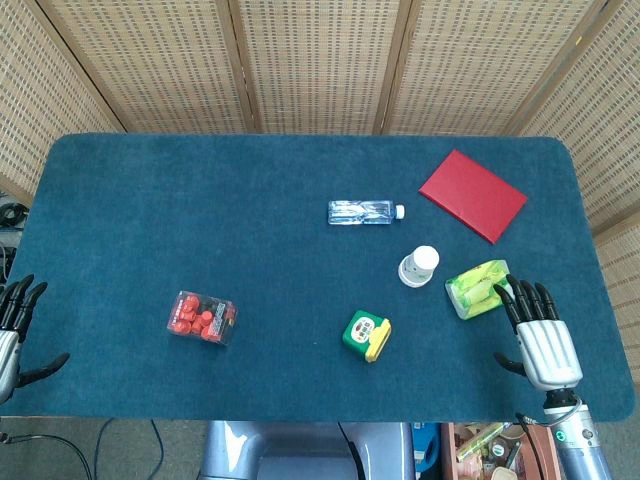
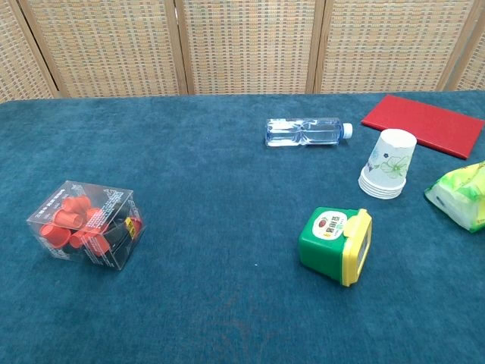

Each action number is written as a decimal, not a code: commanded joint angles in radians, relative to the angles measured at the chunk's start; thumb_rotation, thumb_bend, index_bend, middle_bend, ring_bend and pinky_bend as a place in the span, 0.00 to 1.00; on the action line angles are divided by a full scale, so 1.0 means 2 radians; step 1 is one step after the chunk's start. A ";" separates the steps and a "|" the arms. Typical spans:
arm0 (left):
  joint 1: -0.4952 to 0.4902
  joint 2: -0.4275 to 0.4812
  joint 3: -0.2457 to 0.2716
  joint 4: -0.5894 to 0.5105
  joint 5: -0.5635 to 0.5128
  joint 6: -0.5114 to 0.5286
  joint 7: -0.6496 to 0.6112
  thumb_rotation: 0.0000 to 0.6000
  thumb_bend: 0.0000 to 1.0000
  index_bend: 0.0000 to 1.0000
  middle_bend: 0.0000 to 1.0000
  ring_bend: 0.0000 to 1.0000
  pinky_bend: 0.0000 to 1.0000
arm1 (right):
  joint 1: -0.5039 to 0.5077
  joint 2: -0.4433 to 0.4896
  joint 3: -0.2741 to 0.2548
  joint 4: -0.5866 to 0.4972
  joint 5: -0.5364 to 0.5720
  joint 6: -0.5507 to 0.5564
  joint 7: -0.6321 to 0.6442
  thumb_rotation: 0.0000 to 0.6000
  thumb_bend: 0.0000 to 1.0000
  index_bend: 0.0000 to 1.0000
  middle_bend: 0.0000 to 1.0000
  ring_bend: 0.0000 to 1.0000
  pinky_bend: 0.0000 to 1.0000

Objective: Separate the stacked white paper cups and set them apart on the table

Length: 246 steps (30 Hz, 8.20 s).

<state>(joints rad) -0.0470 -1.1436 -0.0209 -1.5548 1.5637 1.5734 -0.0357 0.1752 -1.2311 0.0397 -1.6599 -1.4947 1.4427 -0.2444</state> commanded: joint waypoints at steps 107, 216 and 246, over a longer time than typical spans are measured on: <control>-0.006 -0.008 0.000 0.017 -0.002 -0.013 -0.026 1.00 0.16 0.00 0.00 0.00 0.00 | 0.307 -0.112 0.097 0.092 0.379 -0.215 -0.150 1.00 0.20 0.74 0.65 0.52 0.74; -0.281 -0.225 -0.145 0.068 -0.112 -0.279 -0.514 1.00 0.20 0.46 0.00 0.00 0.00 | 0.410 -0.025 0.230 -0.117 0.541 -0.183 0.009 1.00 0.20 0.77 0.67 0.55 0.75; -0.322 -0.284 -0.168 0.089 -0.151 -0.308 -0.483 1.00 0.28 0.50 0.03 0.00 0.00 | 0.411 -0.024 0.219 -0.123 0.532 -0.185 0.014 1.00 0.20 0.77 0.67 0.55 0.75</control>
<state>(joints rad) -0.6896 -1.7117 -0.3560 -1.3784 1.2609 0.9580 -1.0017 0.9967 -1.2799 0.4779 -1.9054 -0.4295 1.0726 -0.2157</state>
